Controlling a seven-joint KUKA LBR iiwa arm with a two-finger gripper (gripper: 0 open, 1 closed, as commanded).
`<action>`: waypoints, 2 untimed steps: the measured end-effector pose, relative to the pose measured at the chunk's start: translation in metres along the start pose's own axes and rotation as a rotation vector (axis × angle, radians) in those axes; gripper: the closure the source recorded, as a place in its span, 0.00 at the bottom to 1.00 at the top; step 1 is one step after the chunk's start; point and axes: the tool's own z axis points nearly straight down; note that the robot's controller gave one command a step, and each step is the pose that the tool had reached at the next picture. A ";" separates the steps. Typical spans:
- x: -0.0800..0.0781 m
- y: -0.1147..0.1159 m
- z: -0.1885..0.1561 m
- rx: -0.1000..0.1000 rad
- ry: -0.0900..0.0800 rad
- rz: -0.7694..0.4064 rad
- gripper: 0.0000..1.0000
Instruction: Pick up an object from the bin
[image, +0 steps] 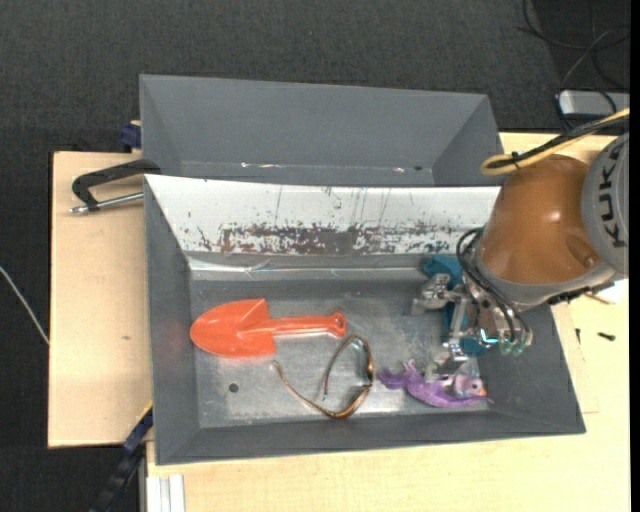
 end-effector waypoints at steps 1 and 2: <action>-0.002 0.000 -0.004 0.001 -0.008 -0.001 0.00; 0.011 0.100 0.056 0.000 -0.006 -0.113 1.00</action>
Offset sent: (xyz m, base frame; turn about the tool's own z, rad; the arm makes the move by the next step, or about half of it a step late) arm -0.0117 0.0985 -0.0566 -0.1117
